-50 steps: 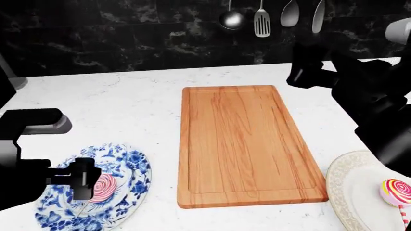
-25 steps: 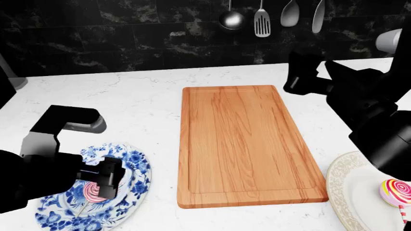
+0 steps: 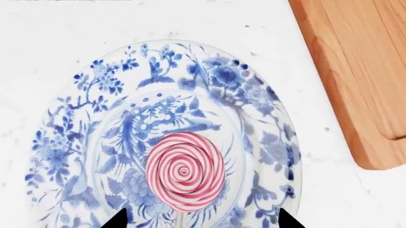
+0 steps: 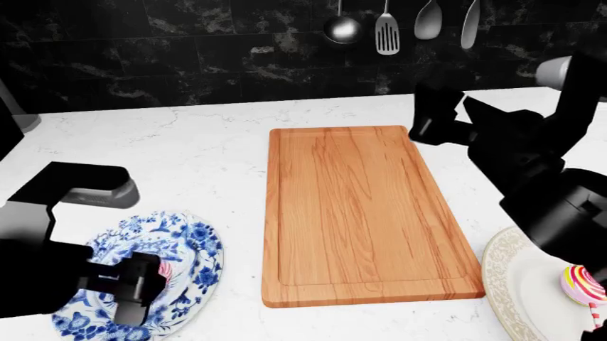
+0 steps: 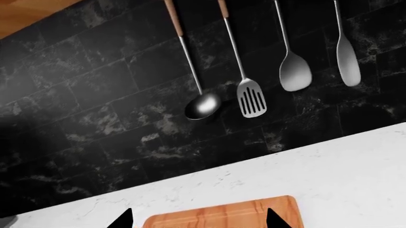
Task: Move the dessert items from the plate to the tray.
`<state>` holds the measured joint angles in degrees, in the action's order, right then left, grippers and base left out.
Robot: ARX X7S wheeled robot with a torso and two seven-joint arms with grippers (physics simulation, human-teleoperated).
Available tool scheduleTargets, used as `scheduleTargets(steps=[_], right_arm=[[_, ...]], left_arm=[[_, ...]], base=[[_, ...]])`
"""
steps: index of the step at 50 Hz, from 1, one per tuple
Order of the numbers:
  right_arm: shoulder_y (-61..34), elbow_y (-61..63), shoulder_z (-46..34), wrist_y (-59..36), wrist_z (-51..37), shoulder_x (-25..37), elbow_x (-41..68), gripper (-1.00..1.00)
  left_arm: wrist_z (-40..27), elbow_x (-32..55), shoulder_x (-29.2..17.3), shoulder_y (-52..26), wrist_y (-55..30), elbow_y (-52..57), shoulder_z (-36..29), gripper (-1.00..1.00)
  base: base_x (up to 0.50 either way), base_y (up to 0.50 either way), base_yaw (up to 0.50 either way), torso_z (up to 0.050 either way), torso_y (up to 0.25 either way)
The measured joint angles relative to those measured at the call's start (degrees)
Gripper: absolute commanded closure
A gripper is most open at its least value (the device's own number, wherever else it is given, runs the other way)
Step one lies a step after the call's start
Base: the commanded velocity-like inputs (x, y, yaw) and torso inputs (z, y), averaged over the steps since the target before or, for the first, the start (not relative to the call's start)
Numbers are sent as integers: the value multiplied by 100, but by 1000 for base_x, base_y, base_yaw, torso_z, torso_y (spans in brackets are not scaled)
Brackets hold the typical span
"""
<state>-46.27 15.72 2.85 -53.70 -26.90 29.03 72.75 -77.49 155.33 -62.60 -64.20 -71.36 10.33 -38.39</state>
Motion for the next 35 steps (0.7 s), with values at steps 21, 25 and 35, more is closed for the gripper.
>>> scheduleTargets(steps=[21, 25, 35], right_arm=[[194, 16, -52, 166, 228, -3, -91, -100], [224, 22, -48, 193, 254, 6, -100, -100], [293, 35, -52, 236, 280, 19, -113, -100]], left_arm=[[319, -697, 281, -9, -454, -323, 77, -100], [415, -868, 372, -23, -551, -397, 125, -100], [581, -1162, 478, 5, -680, -472, 199, -100]], base=[[0, 0, 0, 1, -24], [0, 0, 0, 0, -158], [0, 0, 0, 0, 0]])
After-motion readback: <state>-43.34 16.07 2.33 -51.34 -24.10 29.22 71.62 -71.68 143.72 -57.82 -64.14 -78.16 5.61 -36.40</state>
